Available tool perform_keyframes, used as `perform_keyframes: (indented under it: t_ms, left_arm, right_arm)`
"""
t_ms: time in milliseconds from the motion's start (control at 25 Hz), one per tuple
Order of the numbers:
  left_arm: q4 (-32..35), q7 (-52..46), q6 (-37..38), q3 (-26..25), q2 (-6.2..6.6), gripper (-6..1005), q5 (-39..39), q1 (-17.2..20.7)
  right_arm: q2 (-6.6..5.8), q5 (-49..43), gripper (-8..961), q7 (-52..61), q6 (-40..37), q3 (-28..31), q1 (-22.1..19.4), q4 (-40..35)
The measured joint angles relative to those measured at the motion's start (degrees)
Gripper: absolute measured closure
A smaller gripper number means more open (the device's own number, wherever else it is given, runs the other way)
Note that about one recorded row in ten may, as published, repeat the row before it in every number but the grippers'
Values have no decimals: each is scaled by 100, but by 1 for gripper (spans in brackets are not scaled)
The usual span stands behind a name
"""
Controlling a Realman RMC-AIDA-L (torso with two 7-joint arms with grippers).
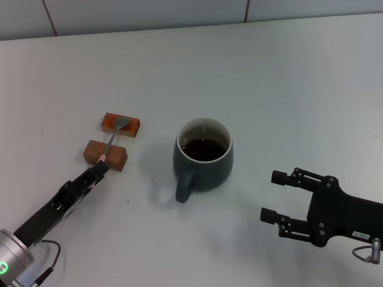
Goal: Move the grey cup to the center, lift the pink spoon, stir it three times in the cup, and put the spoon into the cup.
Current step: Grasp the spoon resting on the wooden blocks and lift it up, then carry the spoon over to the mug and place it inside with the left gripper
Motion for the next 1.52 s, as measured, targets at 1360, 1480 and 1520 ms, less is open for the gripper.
perform_keyframes:
  t_ms: [1360,1480,1520]
  left_arm:
    - [2431,435,519,141,110,881,572,122]
    - [4062,122,264,106,106,881,1559,234]
    - [4976,-50,164,71,106,881,2062,256]
  right_arm:
    - [-12,0,179,-7,-1,1,50,39]
    - [-17,0,179,-8,-12,1,48,22]
    - [-18,2,179,-9,-15,1,48,17]
